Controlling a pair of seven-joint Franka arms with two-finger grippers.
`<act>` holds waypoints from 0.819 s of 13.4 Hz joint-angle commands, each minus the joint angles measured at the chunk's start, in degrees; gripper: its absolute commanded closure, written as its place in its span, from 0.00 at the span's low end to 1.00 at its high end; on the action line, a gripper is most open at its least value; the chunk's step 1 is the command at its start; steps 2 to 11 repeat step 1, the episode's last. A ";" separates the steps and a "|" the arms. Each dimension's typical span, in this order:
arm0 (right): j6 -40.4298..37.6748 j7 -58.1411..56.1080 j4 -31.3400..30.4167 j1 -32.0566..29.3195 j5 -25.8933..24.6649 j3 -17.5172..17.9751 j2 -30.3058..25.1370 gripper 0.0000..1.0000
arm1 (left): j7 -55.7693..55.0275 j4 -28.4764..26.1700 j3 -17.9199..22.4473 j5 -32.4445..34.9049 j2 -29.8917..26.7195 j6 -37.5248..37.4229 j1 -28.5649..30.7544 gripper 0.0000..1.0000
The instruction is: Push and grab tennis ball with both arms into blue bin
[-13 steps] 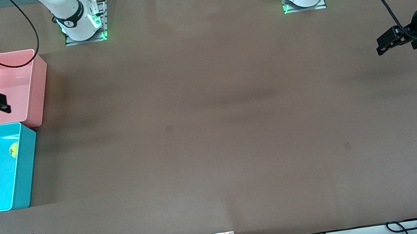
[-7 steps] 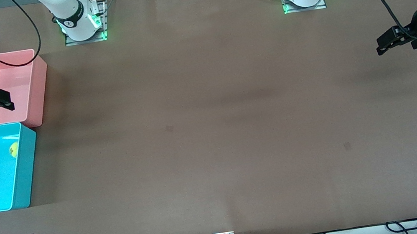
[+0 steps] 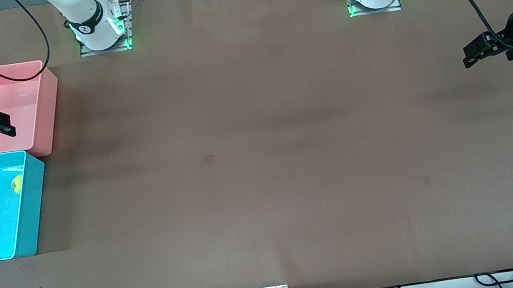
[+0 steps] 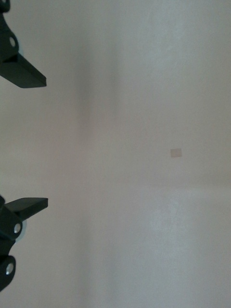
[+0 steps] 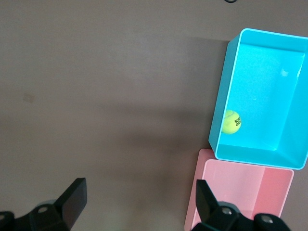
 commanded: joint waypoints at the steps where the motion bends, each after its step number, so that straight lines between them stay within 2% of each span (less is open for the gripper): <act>1: -0.78 0.85 0.01 -0.02 0.94 -0.51 -0.35 0.00 | 0.28 0.69 -0.28 1.19 -0.29 -0.77 -0.02 0.00; 11: -0.78 0.85 0.01 -0.02 0.94 -0.51 -0.35 0.00 | 0.28 0.69 -0.28 1.19 -0.29 -0.77 -0.02 0.00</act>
